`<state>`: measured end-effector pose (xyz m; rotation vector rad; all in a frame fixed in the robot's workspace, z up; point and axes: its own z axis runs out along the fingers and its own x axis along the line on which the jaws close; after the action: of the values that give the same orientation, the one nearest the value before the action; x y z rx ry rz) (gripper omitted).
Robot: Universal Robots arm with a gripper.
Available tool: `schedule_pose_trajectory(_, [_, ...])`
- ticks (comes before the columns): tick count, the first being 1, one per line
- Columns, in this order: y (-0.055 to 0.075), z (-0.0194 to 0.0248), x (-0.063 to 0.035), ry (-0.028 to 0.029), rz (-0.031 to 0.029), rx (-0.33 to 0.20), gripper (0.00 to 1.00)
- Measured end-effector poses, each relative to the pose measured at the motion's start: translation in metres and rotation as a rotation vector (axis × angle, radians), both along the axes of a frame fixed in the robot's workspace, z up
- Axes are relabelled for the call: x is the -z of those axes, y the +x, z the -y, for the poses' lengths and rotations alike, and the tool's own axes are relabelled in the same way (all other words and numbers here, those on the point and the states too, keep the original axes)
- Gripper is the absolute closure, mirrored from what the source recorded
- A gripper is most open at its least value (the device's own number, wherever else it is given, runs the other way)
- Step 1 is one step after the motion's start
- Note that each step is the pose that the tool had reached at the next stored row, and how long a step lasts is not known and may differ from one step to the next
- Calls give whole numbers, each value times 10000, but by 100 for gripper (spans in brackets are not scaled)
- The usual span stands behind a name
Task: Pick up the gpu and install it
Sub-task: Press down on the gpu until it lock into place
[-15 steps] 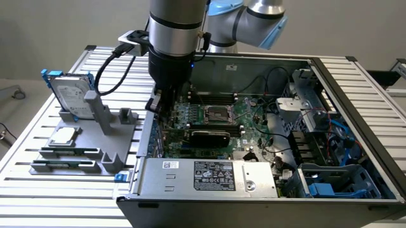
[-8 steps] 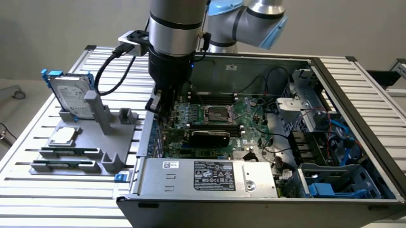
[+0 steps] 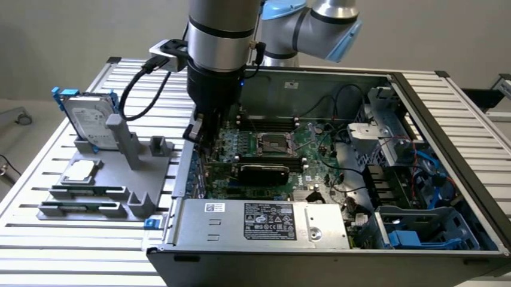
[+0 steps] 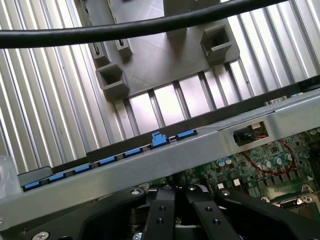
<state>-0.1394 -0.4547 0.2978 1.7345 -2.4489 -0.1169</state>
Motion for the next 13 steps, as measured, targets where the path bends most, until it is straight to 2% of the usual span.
schedule_pose_trajectory(6, [19, -1, 0, 10, -4, 2, 89])
schedule_pose_trajectory(7, [37, -2, 2, 21, 0, 1, 89])
schedule_pose_trajectory(13, [166, -1, -35, 3, -32, -20, 89])
